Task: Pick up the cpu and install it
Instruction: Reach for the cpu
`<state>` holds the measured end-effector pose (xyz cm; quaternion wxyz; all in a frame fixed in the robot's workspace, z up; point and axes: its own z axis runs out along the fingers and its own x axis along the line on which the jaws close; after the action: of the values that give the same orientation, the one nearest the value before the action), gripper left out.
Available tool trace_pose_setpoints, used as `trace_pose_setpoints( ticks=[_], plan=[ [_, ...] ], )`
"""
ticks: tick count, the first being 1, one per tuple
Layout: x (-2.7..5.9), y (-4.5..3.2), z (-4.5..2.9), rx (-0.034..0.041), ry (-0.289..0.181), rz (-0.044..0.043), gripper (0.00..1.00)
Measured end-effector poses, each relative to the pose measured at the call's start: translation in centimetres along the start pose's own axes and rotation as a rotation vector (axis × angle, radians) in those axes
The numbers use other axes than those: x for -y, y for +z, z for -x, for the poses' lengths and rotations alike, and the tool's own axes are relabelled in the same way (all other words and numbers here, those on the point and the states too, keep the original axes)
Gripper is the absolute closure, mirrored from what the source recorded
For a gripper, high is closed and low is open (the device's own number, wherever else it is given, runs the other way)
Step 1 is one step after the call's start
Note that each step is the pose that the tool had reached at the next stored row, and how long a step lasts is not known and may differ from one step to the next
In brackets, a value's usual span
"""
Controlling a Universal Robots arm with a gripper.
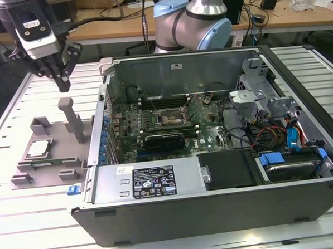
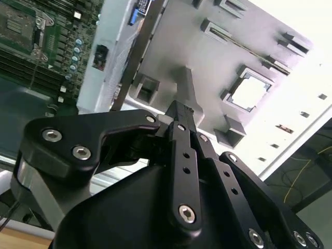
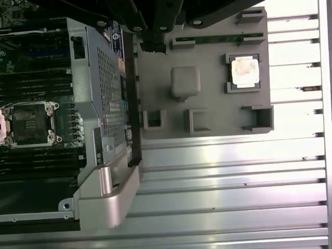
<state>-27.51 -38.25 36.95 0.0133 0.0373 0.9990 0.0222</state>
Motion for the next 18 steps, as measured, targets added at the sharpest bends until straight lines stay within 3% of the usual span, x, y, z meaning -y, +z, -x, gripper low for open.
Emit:
trace_pose_setpoints(
  ticks=[1,4,11,18],
  plan=[
    [0.02,0.06,-0.24,0.0001,0.0,0.0,0.89],
    [0.16,0.48,-1.86,0.0,0.0,0.0,0.89],
    [0.39,1.44,-4.37,0.0,0.0,-0.0001,0.89],
    [0.59,2.61,-6.36,0.0,0.0,-0.0001,0.89]
  ],
)
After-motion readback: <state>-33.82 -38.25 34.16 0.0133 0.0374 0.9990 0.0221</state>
